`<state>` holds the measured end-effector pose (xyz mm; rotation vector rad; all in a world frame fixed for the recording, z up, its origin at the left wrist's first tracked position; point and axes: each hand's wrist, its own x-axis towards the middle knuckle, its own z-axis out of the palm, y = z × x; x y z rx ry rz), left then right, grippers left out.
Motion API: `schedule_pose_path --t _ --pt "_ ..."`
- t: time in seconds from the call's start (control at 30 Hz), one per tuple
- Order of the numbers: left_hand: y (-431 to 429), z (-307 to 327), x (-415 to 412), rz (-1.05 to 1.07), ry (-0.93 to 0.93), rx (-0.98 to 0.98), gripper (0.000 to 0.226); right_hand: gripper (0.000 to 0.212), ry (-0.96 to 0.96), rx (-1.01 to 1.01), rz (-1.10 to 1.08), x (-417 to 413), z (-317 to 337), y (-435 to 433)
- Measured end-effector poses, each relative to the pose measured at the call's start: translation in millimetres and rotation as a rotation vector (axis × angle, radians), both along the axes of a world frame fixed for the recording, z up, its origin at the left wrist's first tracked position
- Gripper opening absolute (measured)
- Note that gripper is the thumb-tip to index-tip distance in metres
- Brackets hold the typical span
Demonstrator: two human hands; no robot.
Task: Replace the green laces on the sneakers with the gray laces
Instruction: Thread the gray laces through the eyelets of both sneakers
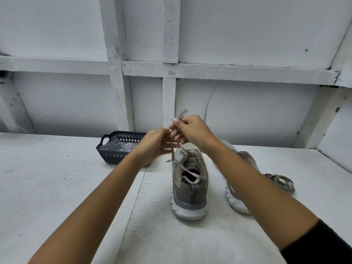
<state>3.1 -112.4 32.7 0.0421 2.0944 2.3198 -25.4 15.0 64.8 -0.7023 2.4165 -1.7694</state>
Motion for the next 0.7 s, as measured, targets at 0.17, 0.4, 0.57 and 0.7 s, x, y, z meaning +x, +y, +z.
schedule_pose_path --t 0.17,0.4,0.57,0.7 --pt "-4 -22 8 -0.073 0.097 -0.075 0.024 0.027 -0.04 -0.071 -0.034 -16 18 1" --pt "-19 -35 13 -0.073 0.08 -0.09 0.018 0.03 -0.12 -0.173 -0.065 -50 36 -3" --pt "-23 -33 14 -0.009 0.045 0.102 0.017 0.02 -0.155 -0.067 0.019 -55 26 -17" --pt "-21 -32 7 0.114 -0.028 0.28 0.013 0.022 -0.219 0.393 0.061 -42 8 -17"
